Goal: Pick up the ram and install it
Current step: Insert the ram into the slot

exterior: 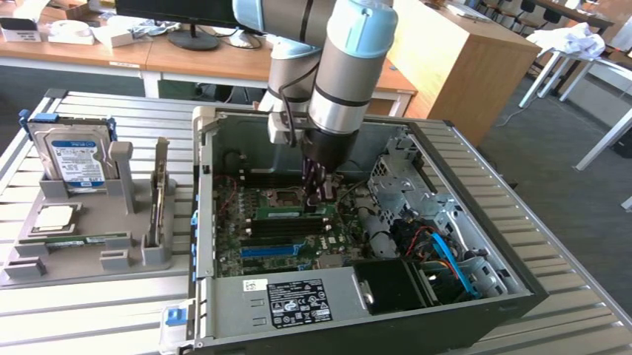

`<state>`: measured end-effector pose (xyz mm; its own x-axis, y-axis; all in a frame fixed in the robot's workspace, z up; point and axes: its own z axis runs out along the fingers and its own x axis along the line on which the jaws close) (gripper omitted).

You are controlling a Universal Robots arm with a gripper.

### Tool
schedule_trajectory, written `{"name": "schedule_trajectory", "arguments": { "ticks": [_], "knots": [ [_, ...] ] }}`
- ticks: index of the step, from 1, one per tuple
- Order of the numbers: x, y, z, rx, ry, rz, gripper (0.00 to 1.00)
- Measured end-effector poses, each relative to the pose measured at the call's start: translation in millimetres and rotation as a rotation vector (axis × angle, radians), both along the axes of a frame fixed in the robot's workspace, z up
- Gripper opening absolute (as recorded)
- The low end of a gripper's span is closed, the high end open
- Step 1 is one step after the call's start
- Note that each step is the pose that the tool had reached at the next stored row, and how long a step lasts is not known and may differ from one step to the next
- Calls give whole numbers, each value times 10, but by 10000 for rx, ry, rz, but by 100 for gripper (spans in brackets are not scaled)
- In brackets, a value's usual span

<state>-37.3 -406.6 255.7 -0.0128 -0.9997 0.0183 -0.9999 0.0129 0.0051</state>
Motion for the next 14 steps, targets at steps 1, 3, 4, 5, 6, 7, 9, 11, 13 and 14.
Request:
{"name": "schedule_trajectory", "arguments": {
  "ticks": [1,3,4,5,6,7,9,11,13,14],
  "knots": [
    [0,-3,1,-2,0,0,12],
    [0,-8,0,-1,0,1,12],
    [0,-9,0,-1,0,0,12],
    [0,-10,1,-2,1,0,12],
    [0,-10,1,-2,0,0,12],
    [0,-10,1,-2,1,1,12],
    [1,-18,1,-2,1,3,12],
    [0,-21,1,-2,0,1,12],
    [0,-21,1,-2,0,0,12],
    [0,-21,0,-1,0,0,12]
  ]
}}
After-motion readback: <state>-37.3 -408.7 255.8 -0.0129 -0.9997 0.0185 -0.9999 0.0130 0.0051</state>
